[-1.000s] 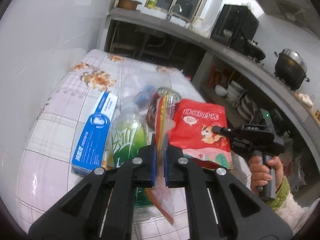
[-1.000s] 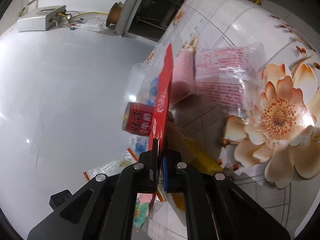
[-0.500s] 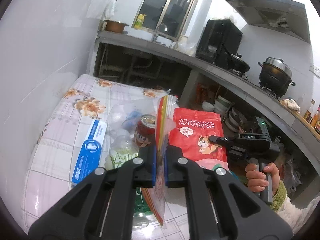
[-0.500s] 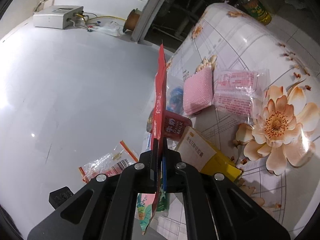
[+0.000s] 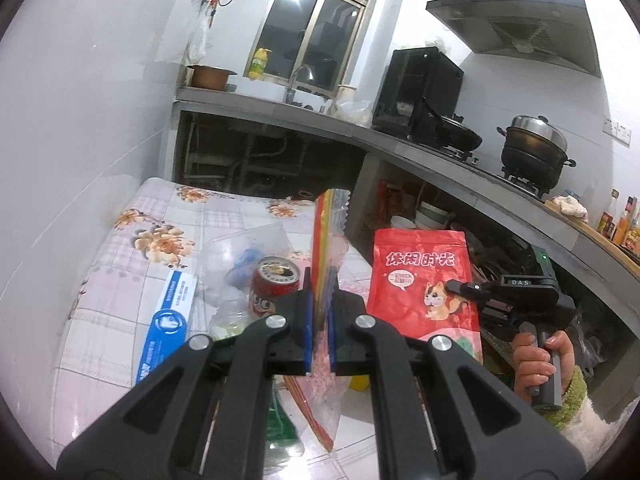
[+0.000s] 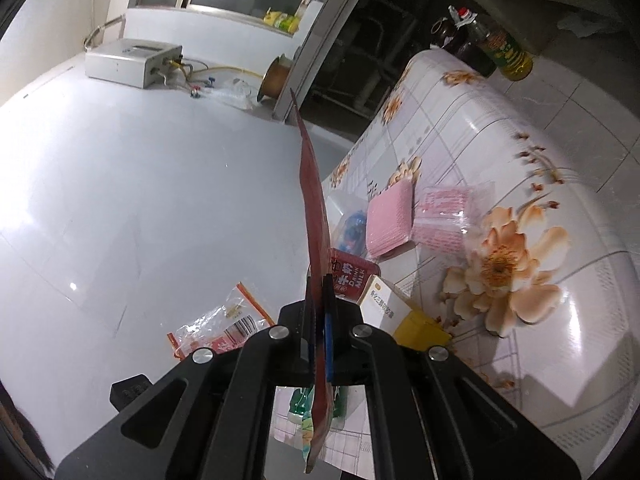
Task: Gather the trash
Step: 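Carry both held bags from the table toward the blue wastebasket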
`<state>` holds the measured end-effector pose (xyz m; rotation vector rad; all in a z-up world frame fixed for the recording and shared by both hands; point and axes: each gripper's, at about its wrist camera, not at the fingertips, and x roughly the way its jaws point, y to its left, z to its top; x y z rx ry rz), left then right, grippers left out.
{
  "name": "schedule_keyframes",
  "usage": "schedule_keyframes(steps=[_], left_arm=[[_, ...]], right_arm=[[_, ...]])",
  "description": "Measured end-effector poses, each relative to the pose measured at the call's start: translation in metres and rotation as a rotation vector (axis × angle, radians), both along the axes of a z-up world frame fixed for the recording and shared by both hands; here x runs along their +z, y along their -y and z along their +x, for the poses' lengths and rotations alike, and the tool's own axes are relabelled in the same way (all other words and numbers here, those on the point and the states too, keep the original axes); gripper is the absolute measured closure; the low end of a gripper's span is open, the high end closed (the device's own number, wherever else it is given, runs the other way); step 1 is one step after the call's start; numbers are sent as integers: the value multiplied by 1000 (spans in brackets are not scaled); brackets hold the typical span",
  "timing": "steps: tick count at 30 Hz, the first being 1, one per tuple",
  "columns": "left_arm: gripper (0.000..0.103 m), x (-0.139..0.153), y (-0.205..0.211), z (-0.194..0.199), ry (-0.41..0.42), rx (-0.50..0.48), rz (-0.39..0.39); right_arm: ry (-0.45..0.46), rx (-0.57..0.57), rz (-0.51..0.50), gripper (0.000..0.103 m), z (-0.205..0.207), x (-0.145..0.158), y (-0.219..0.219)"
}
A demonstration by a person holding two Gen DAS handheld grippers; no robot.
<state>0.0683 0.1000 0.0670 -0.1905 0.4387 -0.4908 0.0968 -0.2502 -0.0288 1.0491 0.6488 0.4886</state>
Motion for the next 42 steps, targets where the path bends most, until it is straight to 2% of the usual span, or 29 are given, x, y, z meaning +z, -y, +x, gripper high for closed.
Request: schedule_keyframes(steps=[14, 18, 23, 29, 33, 38, 42], left_arm=[[99, 13, 60, 10, 30, -118, 17], [99, 13, 88, 16, 24, -170, 15], [99, 12, 142, 24, 9, -263, 38], [99, 7, 223, 31, -7, -392, 79], [99, -5, 287, 36, -58, -480, 127], [99, -35, 378, 46, -168, -589, 222], [99, -70, 447, 62, -307, -643, 305]], right_arm=[[23, -171, 83, 100, -62, -5, 70], [23, -248, 143, 100, -88, -18, 103], [5, -358, 222, 100, -125, -44, 143], [-74, -515, 316, 100, -179, -103, 180], [-161, -625, 428, 100, -218, -159, 204], [-222, -751, 548, 100, -254, -215, 227], [-253, -806, 629, 100, -262, -255, 242]])
